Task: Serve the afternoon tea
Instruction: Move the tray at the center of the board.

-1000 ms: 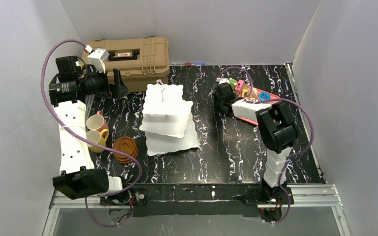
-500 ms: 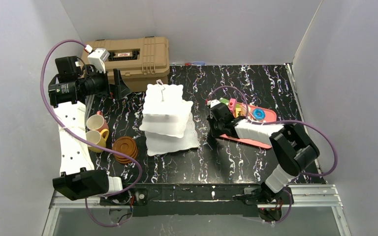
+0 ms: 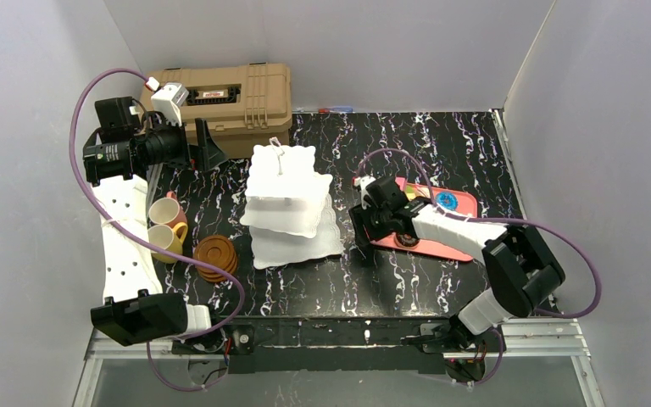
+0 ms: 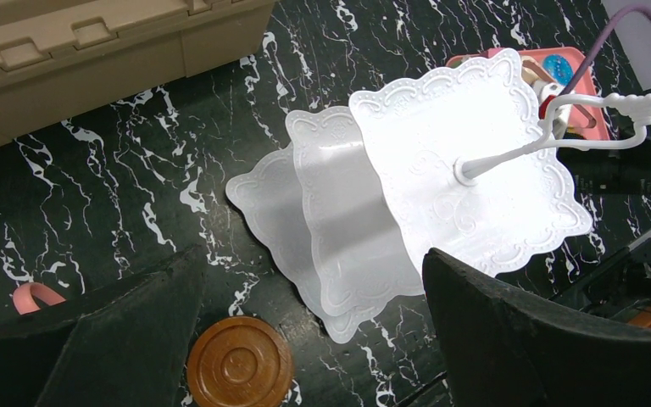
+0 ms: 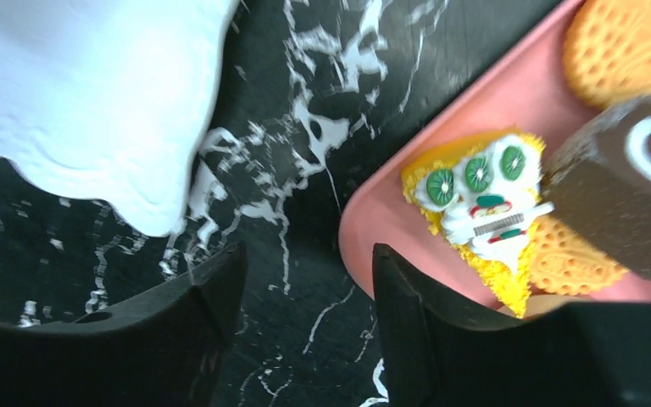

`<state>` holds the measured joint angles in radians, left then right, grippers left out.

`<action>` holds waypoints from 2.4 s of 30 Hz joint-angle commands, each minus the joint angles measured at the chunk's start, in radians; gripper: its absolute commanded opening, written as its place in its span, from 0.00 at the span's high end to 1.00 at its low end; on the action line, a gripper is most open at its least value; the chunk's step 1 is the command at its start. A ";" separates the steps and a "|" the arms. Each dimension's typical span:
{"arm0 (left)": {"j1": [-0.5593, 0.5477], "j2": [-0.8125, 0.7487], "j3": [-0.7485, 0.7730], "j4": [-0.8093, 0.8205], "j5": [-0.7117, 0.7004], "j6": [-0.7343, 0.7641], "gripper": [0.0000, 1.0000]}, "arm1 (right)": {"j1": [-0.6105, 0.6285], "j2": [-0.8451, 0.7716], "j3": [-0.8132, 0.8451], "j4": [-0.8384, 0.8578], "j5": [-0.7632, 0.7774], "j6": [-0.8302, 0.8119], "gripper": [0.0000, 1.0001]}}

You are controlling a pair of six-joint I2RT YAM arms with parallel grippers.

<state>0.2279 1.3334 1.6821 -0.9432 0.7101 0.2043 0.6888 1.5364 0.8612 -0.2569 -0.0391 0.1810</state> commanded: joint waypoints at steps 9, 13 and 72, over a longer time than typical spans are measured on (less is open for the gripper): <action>0.007 -0.041 0.007 -0.016 0.029 -0.005 0.03 | 0.001 -0.009 0.279 -0.067 0.203 0.075 0.33; 0.007 -0.043 0.010 -0.016 0.028 -0.005 0.03 | -0.008 0.071 0.360 -0.095 0.317 0.128 0.41; 0.005 -0.030 0.019 -0.041 0.089 -0.012 0.04 | 0.073 0.314 0.560 -0.132 0.423 0.208 0.54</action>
<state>0.2279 1.3239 1.6821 -0.9516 0.7589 0.1989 0.7650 1.9614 1.3632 -0.3946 0.4057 0.4068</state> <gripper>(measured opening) 0.966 0.398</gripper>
